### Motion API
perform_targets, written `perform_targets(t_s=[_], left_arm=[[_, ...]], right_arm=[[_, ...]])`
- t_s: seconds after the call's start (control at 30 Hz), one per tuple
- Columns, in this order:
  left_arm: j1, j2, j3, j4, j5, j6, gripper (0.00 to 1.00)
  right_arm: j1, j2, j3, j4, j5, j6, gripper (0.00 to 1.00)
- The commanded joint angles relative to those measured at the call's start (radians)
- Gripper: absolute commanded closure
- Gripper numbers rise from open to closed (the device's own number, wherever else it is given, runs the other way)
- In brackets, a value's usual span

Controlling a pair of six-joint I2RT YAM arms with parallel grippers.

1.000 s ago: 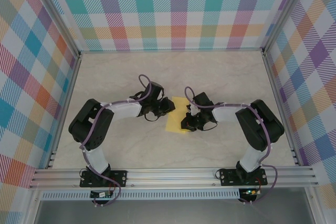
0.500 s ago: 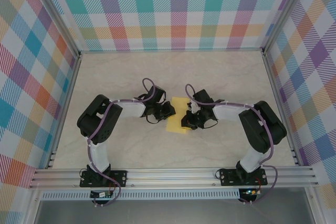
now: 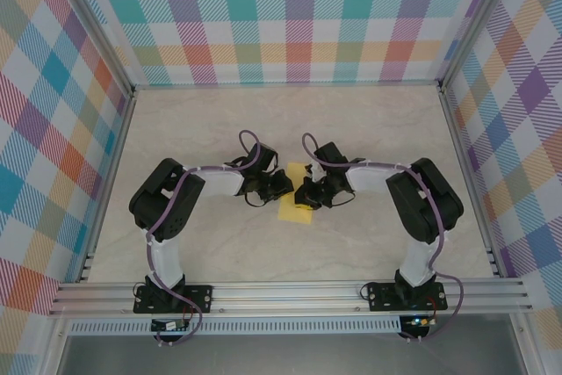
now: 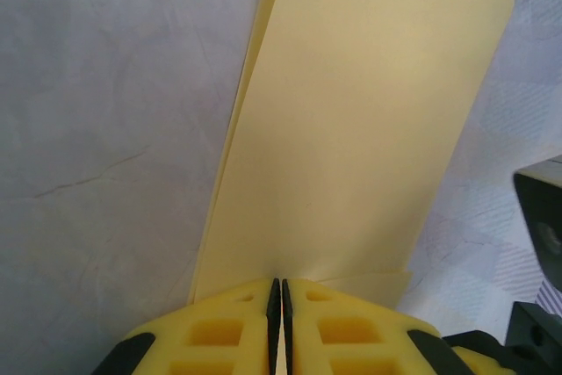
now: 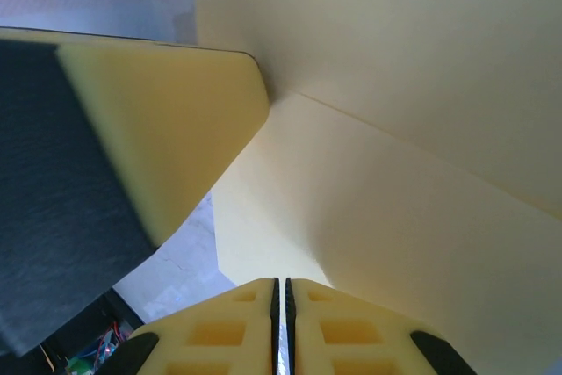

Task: Fold a paper plane with a square sheet of paper (pick it up from the middle)
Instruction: Fold the triangle a second time at the center of the table.

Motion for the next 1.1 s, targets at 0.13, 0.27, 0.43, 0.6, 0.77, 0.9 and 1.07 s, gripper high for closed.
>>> perform_targets(t_s=[0.13,0.27,0.43,0.6,0.77,0.9,1.07], left_arm=[[-0.004,0.037,0.002,-0.084,-0.046,0.018,0.87],[-0.003,0.038,-0.005,-0.092,-0.065,0.011,0.88],[-0.003,0.049,-0.014,-0.097,-0.078,0.009,0.89],[-0.003,0.064,-0.021,-0.088,-0.081,-0.004,0.89],[-0.002,0.067,-0.024,-0.082,-0.084,-0.009,0.90],[-0.003,0.064,-0.024,-0.085,-0.083,-0.009,0.90],[-0.004,0.064,-0.022,-0.083,-0.080,-0.009,0.89]], right_arm=[[0.011,0.063,0.034,0.014,-0.013,-0.001,0.86],[0.007,0.072,-0.019,0.000,0.022,-0.021,0.87],[-0.003,0.043,-0.085,0.047,-0.033,-0.016,0.86],[-0.003,-0.024,-0.133,0.035,-0.021,-0.035,0.84],[-0.008,-0.067,-0.183,0.032,-0.020,-0.051,0.83],[-0.009,-0.111,-0.241,0.041,-0.024,-0.055,0.83],[-0.011,-0.178,-0.302,0.012,0.005,-0.084,0.83]])
